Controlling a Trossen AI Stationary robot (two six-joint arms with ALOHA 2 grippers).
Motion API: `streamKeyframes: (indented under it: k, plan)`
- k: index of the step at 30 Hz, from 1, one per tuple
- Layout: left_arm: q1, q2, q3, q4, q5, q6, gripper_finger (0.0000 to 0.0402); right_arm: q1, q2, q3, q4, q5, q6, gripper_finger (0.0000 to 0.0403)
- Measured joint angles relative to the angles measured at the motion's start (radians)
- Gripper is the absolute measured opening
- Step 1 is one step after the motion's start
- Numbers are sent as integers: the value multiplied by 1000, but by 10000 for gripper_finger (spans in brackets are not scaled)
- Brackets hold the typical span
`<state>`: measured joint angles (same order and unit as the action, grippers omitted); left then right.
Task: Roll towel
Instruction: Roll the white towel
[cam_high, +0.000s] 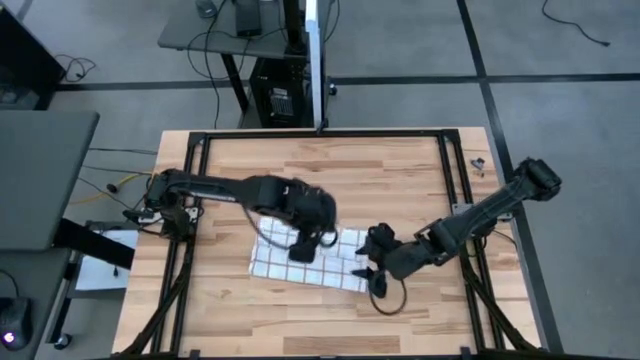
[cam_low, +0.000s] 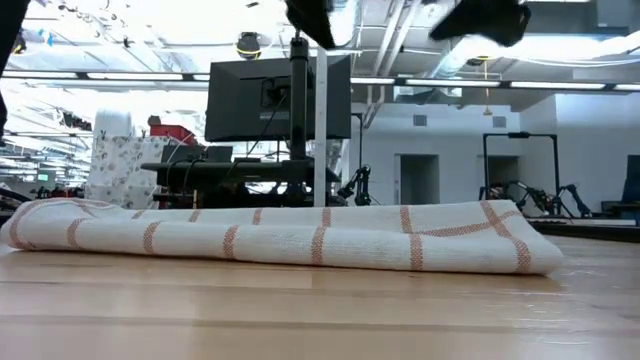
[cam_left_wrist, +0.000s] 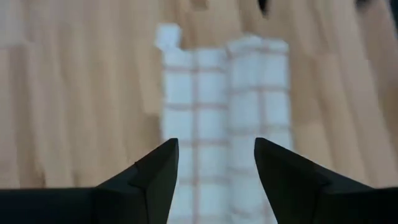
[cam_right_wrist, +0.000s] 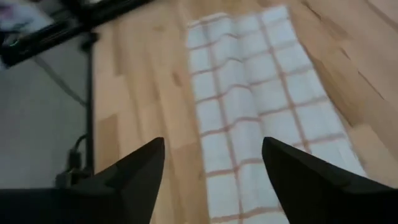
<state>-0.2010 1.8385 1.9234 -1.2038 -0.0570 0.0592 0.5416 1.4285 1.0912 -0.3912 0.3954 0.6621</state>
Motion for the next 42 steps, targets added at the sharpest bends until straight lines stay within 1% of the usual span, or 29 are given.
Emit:
streamKeyframes:
  k: [1, 3, 7, 12, 16, 18, 21, 23, 26, 31, 34, 37, 40, 42]
  plan:
    - [-34, 0, 18, -45, -3, -19, 198, 16, 0, 0, 0, 0, -27, 271]
    - [-114, 0, 45, -119, -50, -86, 196, 47, 2, 0, 1, 0, -68, 271]
    - [-292, 0, 35, -204, -202, -227, 192, 106, 40, 0, -5, 6, -131, 271]
    - [-470, 0, -74, -195, -327, -464, 191, 140, 149, 0, 25, 49, -182, 270]
    - [-564, 0, -197, -152, -413, -674, 191, 140, 232, 0, 81, 110, -207, 270]
    - [-596, 0, -273, -95, -421, -739, 191, 137, 269, 0, 100, 132, -219, 270]
    - [-628, 0, -386, -8, -424, -767, 191, 131, 334, 0, 93, 140, -207, 270]
    - [-638, 0, -455, 41, -425, -766, 191, 128, 369, 0, 97, 142, -170, 270]
    - [-640, 0, -544, 71, -426, -790, 191, 128, 414, 0, 111, 144, -118, 270]
    - [-622, 0, -657, 95, -437, -848, 191, 128, 446, 3, 171, 144, -112, 270]
    - [-613, 0, -706, 120, -472, -868, 191, 128, 458, 4, 186, 144, -115, 270]
    - [-607, 0, -748, 182, -500, -846, 191, 128, 457, 4, 194, 145, -117, 270]
    - [-606, 0, -790, 294, -501, -773, 191, 128, 457, 4, 195, 144, -118, 270]
    - [-606, 0, -814, 339, -504, -733, 191, 128, 457, 4, 204, 144, -118, 270]
